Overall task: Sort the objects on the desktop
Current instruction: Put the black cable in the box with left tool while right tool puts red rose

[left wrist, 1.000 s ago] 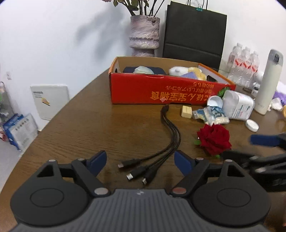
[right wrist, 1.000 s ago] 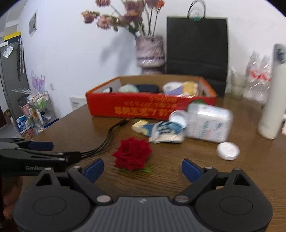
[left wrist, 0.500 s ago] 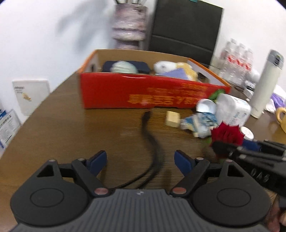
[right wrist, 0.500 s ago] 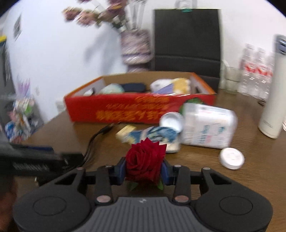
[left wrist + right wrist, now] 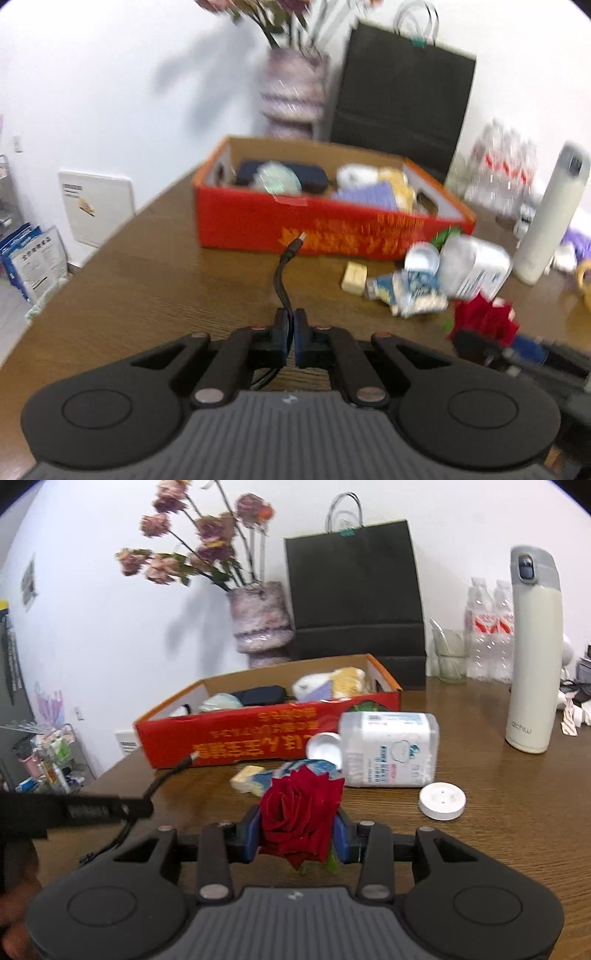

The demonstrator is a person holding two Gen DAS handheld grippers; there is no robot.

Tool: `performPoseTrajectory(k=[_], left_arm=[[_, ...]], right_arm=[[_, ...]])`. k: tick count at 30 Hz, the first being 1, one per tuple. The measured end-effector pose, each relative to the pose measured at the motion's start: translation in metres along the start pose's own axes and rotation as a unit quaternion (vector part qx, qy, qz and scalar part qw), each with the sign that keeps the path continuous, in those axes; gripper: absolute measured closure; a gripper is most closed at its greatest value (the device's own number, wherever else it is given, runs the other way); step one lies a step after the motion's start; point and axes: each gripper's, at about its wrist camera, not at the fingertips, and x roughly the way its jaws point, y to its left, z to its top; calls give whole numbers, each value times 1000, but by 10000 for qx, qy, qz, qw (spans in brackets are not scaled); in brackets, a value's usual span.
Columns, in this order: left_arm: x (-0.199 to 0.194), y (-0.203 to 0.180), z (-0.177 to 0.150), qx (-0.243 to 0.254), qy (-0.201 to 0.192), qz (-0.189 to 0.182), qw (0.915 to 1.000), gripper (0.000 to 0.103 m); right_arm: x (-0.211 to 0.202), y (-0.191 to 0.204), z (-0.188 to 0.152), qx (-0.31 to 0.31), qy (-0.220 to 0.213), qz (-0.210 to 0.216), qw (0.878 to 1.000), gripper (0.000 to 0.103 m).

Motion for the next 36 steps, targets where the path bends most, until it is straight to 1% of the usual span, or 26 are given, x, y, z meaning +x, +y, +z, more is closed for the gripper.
performPoseTrajectory(k=[4, 8, 10, 15, 18, 20, 23, 28, 31, 36], left_arm=[[-47, 4, 6, -124, -431, 26, 9990, 100], [-89, 4, 7, -164, -820, -133, 9964, 100], [-103, 4, 4, -141, -919, -187, 9955, 100], [-130, 4, -13, -165, -1017, -349, 9941, 100], [-151, -1, -18, -54, -1244, -495, 9910, 100], [-160, -3, -18, -5, -1412, -527, 9886, 100], [-165, -8, -15, 61, -1520, -511, 9870, 100], [-150, -11, -5, 82, -1523, -445, 9873, 100], [-139, -16, 9, 220, -1579, -421, 9863, 100], [-121, -23, 49, 383, -1892, -552, 9796, 100]], right_arm=[[-24, 12, -3, -84, -141, 162, 9997, 65], [-53, 24, 1, -249, -338, 228, 9989, 65], [-69, 27, 4, -314, -455, 218, 9982, 65], [-110, 31, 8, -424, -713, 97, 9965, 65], [-138, 36, 11, -586, -1014, 10, 9931, 65], [-152, 39, 15, -677, -1188, -9, 9906, 65], [-162, 40, 24, -689, -1396, 12, 9878, 65], [-155, 35, 38, -687, -1443, 8, 9871, 65], [-142, 31, 55, -712, -1441, 62, 9870, 66], [-122, 26, 96, -807, -1677, 182, 9824, 65]])
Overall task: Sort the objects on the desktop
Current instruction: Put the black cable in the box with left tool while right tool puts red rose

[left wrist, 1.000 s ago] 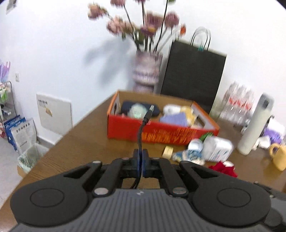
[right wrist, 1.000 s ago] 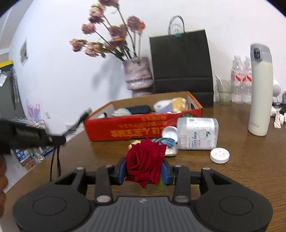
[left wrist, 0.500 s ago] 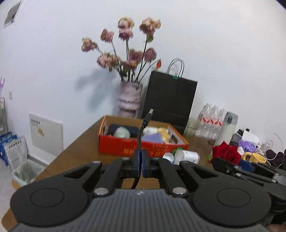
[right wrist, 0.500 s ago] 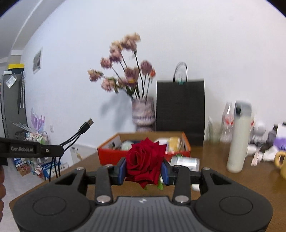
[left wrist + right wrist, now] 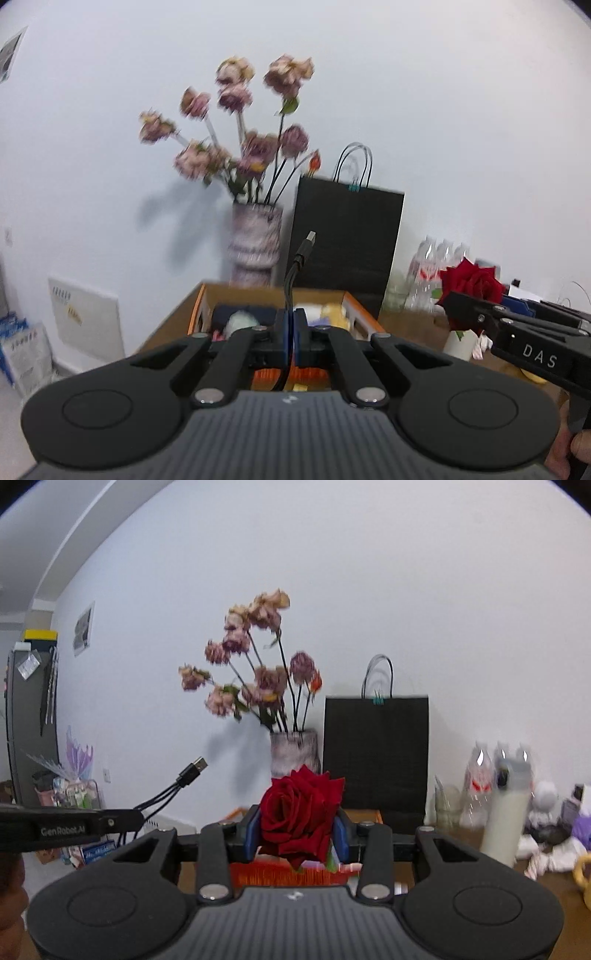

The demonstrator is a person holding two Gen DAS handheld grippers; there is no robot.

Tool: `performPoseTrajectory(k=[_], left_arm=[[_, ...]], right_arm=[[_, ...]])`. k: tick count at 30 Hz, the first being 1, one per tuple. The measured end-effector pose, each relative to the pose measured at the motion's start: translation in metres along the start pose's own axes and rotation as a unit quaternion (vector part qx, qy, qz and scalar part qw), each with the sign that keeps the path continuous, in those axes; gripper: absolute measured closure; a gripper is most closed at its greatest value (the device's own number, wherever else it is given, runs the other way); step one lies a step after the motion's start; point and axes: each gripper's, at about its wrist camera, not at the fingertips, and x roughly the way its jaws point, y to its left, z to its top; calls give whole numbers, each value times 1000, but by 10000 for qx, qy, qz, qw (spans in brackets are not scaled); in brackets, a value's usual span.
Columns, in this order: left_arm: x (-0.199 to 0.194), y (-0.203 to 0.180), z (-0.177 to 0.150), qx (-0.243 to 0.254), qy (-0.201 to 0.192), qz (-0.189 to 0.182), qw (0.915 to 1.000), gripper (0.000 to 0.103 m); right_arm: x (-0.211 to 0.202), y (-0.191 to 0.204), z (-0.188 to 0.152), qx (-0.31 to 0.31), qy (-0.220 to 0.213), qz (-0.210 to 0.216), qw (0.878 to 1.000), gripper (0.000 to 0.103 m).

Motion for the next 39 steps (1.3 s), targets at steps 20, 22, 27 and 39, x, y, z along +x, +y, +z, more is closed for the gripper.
performPoseTrajectory(k=[20, 22, 27, 39], left_arm=[[266, 47, 51, -219, 2457, -53, 9691, 2], [266, 50, 44, -149, 2662, 149, 9637, 2], [250, 56, 50, -319, 2680, 149, 9628, 1], [197, 48, 46, -231, 2579, 188, 9657, 0]], right_arm=[[328, -108, -2, 1849, 4085, 107, 8938, 17], [324, -106, -5, 1817, 4156, 150, 8911, 17], [308, -93, -3, 1482, 4239, 28, 8935, 16], [255, -75, 14, 1173, 3996, 64, 9092, 16]])
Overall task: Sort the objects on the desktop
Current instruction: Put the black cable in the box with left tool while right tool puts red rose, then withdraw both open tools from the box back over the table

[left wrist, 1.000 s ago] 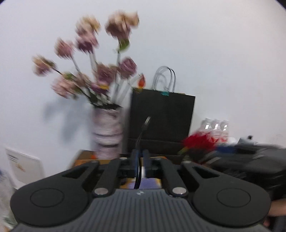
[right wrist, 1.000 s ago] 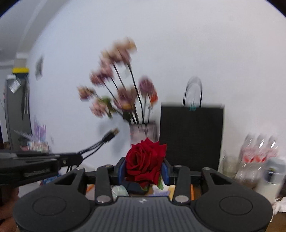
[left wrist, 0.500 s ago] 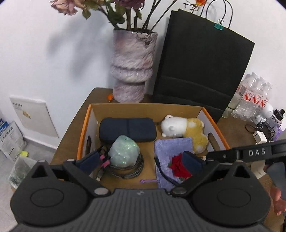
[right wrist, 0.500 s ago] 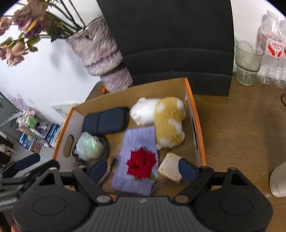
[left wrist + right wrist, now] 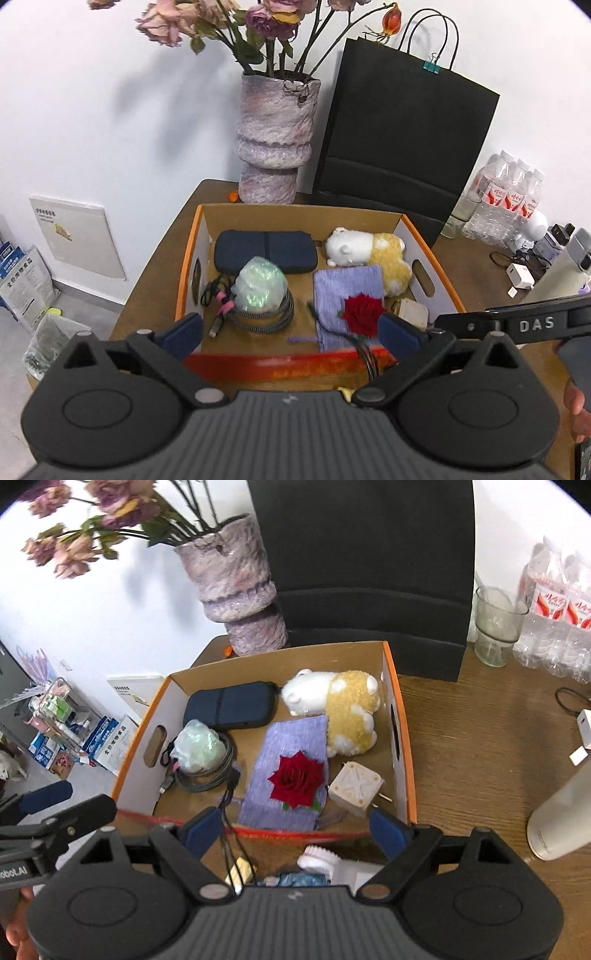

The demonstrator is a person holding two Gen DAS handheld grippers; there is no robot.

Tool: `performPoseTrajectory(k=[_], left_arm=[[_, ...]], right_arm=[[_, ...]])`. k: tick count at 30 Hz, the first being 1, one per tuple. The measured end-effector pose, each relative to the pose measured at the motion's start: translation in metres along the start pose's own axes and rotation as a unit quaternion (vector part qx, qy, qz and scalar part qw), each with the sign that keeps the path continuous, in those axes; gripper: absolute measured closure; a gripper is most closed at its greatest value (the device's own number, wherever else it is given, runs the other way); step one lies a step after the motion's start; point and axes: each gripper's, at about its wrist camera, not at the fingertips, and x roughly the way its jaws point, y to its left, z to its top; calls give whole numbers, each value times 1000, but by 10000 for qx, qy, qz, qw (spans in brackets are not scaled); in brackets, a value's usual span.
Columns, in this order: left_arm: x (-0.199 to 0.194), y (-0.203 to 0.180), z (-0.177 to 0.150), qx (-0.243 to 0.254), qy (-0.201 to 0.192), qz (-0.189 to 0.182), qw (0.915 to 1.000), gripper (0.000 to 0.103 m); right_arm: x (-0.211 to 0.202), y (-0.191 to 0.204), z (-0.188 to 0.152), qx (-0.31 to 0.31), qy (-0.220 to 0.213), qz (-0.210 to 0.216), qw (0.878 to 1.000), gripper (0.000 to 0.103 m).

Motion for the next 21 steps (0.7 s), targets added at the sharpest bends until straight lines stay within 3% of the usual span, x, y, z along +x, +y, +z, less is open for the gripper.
performPoseTrajectory(k=[3, 7, 9, 13, 17, 21], left_arm=[[-18, 1, -33, -142, -263, -2, 9996, 0], [-35, 4, -103, -350, -588, -152, 9975, 0], [-37, 5, -139, -433, -638, -104, 9970, 0], [-36, 0, -192, -299, -665, -139, 9972, 0], [-27, -15, -201, -17, -600, -65, 9982, 1], [-11, -32, -176, 59, -649, -219, 9976, 4]], right_arm=[[-22, 3, -33, -228, -487, 11, 9986, 16], [-48, 2, -97, -480, -1345, 69, 9897, 15], [-53, -5, -135, -382, -1731, 135, 9841, 15], [-49, -22, -200, 66, -2016, 339, 9789, 15], [-40, -27, -235, 147, -1935, 271, 9806, 15], [-38, -31, -235, 182, -1992, 88, 9797, 15]])
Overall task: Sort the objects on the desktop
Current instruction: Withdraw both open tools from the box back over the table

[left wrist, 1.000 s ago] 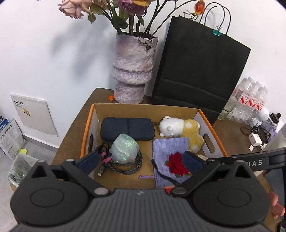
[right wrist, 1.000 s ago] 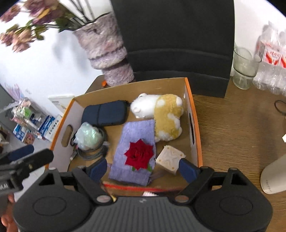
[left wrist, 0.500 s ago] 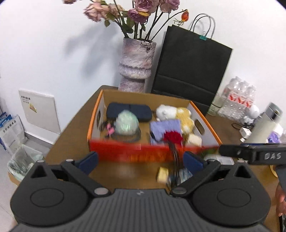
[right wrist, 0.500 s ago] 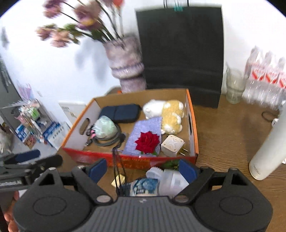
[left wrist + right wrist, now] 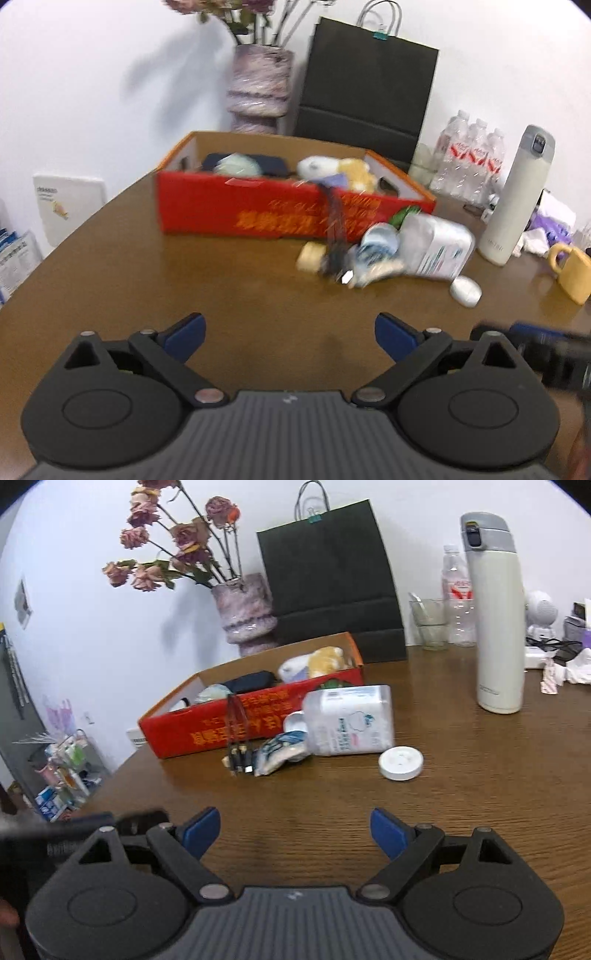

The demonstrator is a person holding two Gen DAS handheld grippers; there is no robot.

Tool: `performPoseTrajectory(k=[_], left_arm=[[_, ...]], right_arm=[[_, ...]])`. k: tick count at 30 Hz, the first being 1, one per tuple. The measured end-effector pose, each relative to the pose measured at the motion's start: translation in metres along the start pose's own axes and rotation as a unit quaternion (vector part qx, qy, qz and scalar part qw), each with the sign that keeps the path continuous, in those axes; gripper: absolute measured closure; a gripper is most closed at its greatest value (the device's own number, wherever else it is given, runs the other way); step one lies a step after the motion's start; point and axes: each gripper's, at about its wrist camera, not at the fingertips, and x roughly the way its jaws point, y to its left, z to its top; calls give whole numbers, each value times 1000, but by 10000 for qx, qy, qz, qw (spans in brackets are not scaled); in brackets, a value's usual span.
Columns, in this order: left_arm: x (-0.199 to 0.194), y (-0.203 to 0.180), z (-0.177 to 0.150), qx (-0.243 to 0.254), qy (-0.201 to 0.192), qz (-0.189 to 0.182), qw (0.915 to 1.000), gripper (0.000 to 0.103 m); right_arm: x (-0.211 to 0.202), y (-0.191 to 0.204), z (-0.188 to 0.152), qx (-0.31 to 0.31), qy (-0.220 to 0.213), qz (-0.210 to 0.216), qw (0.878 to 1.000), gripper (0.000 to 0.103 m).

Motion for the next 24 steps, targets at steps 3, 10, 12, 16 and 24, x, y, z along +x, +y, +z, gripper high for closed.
performPoseTrajectory(k=[3, 10, 12, 16, 24], left_arm=[[26, -18, 25, 278, -64, 36, 9996, 15], [98, -47, 49, 808, 15, 336, 9962, 81], [107, -41, 50, 569, 173, 205, 9980, 97], [87, -38, 64, 693, -76, 39, 9976, 99], [114, -28, 162, 761, -267, -82, 9967, 81]], right_arm=[[2, -5, 5, 33, -112, 61, 9999, 16], [12, -18, 12, 49, -117, 4, 9999, 16], [15, -24, 13, 79, -142, -19, 9999, 16], [21, -30, 15, 130, -155, -2, 9998, 16], [40, -25, 10, 73, 24, 272, 9996, 16]])
